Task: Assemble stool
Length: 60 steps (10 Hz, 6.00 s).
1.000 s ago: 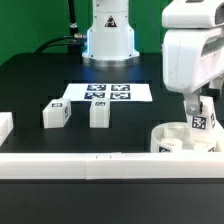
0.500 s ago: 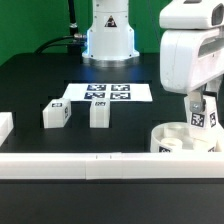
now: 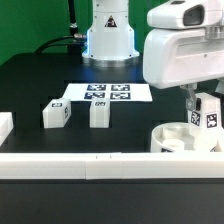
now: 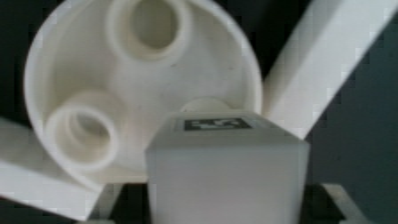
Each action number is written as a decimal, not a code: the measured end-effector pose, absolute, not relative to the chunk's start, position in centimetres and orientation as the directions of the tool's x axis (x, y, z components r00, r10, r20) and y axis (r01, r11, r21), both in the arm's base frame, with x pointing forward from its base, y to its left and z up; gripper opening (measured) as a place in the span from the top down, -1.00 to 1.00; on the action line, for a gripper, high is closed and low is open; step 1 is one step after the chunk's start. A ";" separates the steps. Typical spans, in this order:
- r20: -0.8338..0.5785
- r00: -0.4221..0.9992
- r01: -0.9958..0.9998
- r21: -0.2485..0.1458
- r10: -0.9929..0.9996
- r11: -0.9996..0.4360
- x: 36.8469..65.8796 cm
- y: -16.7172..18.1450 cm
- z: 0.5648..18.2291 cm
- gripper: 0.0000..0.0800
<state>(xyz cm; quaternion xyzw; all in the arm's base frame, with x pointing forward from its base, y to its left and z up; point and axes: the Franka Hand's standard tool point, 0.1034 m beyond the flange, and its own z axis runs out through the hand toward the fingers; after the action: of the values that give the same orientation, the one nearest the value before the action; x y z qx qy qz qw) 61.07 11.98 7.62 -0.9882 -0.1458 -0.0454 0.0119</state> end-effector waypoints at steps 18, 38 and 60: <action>-0.081 0.293 -0.943 -0.188 -0.953 -0.275 61.4 12.7 7.8 0.16; -0.322 -0.371 -0.867 -0.217 -0.871 0.449 61.6 9.3 12.1 -0.62; 0.164 0.857 -0.462 -0.176 -0.489 -0.869 60.5 4.7 9.7 -0.62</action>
Offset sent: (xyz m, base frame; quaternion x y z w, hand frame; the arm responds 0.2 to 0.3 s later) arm 0.0000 0.0000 0.0000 0.0000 0.0000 0.1938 0.9810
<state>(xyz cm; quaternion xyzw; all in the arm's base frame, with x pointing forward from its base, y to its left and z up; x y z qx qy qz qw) 60.45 4.66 9.71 -0.9614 0.2472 -0.1019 0.0651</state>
